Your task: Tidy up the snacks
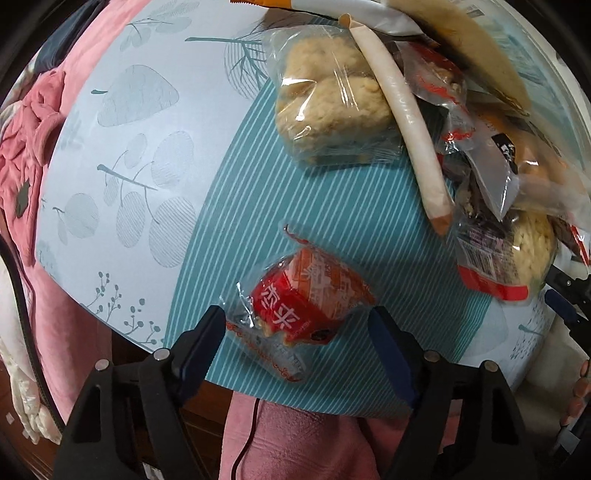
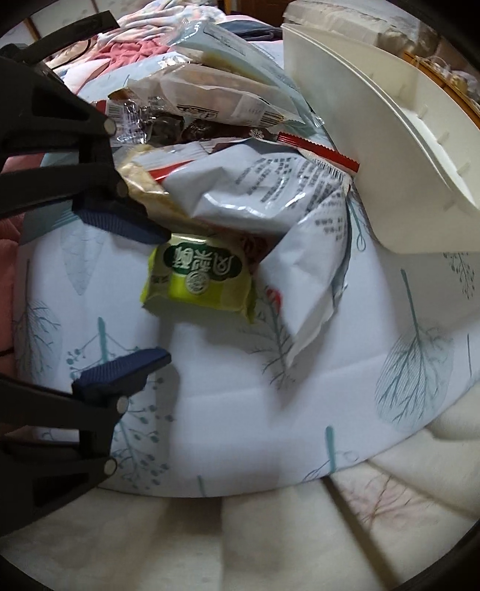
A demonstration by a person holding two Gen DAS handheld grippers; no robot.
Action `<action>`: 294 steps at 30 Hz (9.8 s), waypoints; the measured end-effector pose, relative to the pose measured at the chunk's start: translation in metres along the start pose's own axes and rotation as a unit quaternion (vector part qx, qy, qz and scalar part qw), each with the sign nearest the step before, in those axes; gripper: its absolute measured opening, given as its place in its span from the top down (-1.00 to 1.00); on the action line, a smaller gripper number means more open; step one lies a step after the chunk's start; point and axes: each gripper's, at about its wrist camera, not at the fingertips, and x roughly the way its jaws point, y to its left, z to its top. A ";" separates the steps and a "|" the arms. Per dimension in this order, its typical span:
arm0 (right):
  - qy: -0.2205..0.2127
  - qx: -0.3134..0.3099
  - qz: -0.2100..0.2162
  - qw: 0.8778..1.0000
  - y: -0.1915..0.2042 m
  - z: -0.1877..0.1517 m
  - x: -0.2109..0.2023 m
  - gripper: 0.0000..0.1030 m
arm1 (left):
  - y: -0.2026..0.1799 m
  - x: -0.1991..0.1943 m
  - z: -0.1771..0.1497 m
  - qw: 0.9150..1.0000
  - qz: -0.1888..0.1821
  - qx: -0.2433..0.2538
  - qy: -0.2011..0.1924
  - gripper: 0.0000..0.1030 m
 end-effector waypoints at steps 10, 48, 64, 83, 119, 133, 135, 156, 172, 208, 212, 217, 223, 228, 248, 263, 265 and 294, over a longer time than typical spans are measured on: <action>-0.004 -0.032 -0.011 0.999 0.033 0.015 0.012 -0.01 | 0.014 0.006 0.014 1.000 -0.017 0.001 -0.011 -0.06; 0.017 0.095 0.165 0.982 0.123 -0.085 -0.036 0.23 | 0.077 -0.146 0.097 0.969 -0.171 0.098 -0.147 -0.02; -0.173 0.039 0.144 0.974 0.119 -0.016 -0.123 0.23 | 0.001 -0.204 0.154 0.937 -0.209 0.180 -0.213 -0.03; -0.317 -0.096 0.096 0.939 0.101 0.060 -0.137 0.23 | -0.085 -0.177 0.206 0.952 -0.155 0.153 -0.214 -0.04; -0.316 -0.038 0.061 0.946 0.097 -0.058 -0.139 -0.21 | -0.010 -0.161 0.093 0.953 -0.143 0.215 -0.162 -0.50; -0.283 -0.041 0.014 0.958 0.101 -0.112 -0.109 -0.42 | 0.020 -0.136 0.053 0.960 -0.129 0.222 -0.115 -0.62; -0.275 -0.041 0.008 0.961 0.098 -0.115 -0.104 -0.42 | 0.019 -0.132 0.050 0.960 -0.127 0.224 -0.107 -0.65; -0.204 -0.181 -0.041 0.961 0.041 -0.088 -0.075 -0.43 | -0.062 -0.102 0.014 0.973 -0.077 0.207 -0.065 -0.69; -0.208 -0.371 -0.039 0.904 0.017 -0.055 -0.058 -0.43 | -0.133 -0.052 0.017 0.980 -0.045 0.187 -0.043 -0.69; -0.221 -0.484 -0.025 0.846 0.010 -0.031 -0.010 0.20 | -0.196 0.000 0.042 0.977 0.017 0.201 -0.067 -0.10; -0.215 -0.474 -0.022 0.854 0.007 -0.032 -0.012 0.21 | -0.187 -0.006 0.028 0.978 0.013 0.196 -0.072 -0.10; -0.204 -0.451 -0.009 0.869 0.000 -0.031 -0.016 0.23 | -0.178 -0.020 0.020 0.980 -0.005 0.187 -0.073 -0.10; -0.205 -0.430 0.011 0.879 -0.002 -0.031 -0.026 0.32 | -0.169 -0.042 0.005 0.980 -0.019 0.180 -0.078 0.19; -0.199 -0.423 0.022 0.883 0.001 -0.032 -0.031 0.34 | -0.163 -0.073 -0.004 0.981 -0.057 0.161 -0.092 0.56; -0.186 -0.302 0.070 0.932 -0.017 -0.020 -0.064 0.36 | -0.137 -0.034 -0.017 0.991 -0.072 0.116 -0.011 -0.45; -0.164 -0.282 0.067 0.943 -0.045 -0.022 -0.062 0.35 | -0.176 0.014 -0.008 0.995 -0.039 0.089 0.025 -0.63; -0.164 -0.288 0.066 0.941 -0.046 -0.021 -0.062 0.35 | -0.180 0.017 -0.006 0.996 -0.033 0.085 0.026 -0.69; -0.165 -0.291 0.068 0.940 -0.057 -0.017 -0.063 0.35 | -0.204 0.008 0.006 0.995 0.020 0.095 0.025 -0.04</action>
